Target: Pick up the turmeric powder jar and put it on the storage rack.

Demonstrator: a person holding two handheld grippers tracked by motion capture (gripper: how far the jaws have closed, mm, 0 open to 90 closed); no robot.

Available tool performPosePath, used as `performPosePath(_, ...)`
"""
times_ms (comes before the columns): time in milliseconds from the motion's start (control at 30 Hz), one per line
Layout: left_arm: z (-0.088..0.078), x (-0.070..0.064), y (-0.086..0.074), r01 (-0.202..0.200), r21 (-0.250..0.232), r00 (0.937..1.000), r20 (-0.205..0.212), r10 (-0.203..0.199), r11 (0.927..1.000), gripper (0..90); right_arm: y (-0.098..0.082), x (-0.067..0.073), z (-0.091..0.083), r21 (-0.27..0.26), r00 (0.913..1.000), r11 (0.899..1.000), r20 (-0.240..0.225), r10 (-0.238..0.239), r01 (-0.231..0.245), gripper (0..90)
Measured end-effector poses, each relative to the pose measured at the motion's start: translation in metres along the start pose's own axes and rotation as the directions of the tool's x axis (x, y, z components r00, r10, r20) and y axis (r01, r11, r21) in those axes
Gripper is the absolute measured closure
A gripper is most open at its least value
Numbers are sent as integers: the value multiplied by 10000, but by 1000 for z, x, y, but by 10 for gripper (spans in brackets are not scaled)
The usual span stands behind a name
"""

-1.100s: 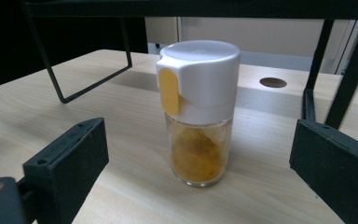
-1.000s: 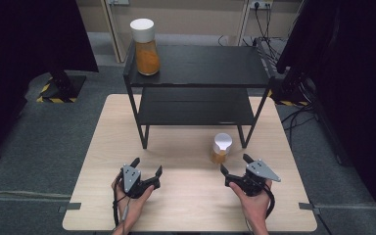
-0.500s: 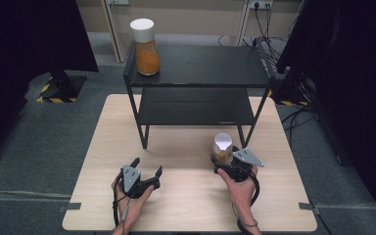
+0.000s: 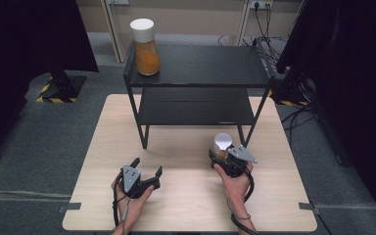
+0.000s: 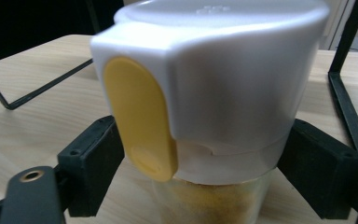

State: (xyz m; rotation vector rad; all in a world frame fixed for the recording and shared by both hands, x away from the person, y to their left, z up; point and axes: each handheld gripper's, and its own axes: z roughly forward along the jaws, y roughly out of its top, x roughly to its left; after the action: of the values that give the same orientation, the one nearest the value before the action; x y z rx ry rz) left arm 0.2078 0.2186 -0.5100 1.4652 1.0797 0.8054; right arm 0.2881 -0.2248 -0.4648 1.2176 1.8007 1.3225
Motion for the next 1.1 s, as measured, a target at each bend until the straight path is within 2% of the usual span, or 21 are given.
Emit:
performPosePath(233, 0, 0, 0, 26, 8, 10000, 45, -26, 10000, 88, -2, 2, 2, -69, 9998, 9999, 123, 143, -142, 211)
performPosePath(533, 0, 1, 0, 5, 26, 10000, 65, -5, 10000, 88, -8, 4, 3, -175, 9996, 9998, 297, -35, 41, 288)
performPosePath(800, 0, 1, 0, -4, 16, 10000, 63, 4, 10000, 88, -11, 5, 3, -290, 9993, 9994, 344, -175, 185, 300)
performPosePath(1100, 0, 1, 0, 20, 25, 10000, 66, -20, 10000, 88, -13, -2, -4, -438, 9997, 9988, 61, -238, 240, 305)
